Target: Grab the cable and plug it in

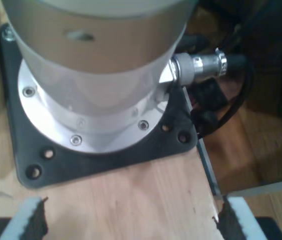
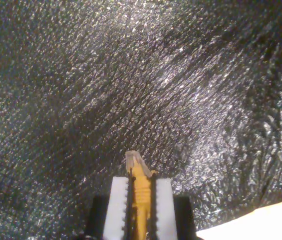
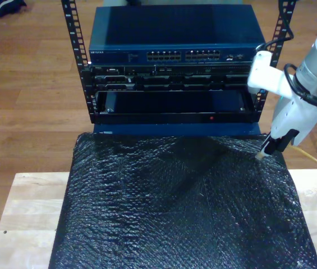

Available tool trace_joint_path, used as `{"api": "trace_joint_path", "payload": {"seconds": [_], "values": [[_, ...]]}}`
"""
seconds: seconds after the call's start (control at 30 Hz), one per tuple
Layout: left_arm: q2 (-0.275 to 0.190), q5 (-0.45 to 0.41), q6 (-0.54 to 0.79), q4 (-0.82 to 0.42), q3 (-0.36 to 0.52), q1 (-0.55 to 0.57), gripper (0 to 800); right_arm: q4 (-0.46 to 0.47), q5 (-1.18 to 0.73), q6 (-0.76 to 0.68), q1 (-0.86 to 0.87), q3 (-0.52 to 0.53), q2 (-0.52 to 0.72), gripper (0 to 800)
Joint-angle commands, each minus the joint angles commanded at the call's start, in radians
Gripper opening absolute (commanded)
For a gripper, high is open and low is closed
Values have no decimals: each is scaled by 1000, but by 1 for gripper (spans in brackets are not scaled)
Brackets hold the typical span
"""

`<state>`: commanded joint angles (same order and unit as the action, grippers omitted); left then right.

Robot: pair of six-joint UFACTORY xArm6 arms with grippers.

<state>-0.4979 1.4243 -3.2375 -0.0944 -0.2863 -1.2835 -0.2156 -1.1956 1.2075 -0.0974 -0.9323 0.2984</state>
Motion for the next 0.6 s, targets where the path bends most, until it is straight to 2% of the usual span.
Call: {"api": "trace_joint_path", "payload": {"seconds": [0.3, 0.4, 0.6], "values": [[0, -46, 64, 2, 28, -14, 800, -2, 0, 0, -2, -3, 0, 0], [0, -101, 94, 3, 54, -46, 800, -2, 0, 0, -2, -3, 0, 0], [0, -265, 94, 5, 144, -72, 800, -2, 0, 0, -3, -3, -2, 0]]}}
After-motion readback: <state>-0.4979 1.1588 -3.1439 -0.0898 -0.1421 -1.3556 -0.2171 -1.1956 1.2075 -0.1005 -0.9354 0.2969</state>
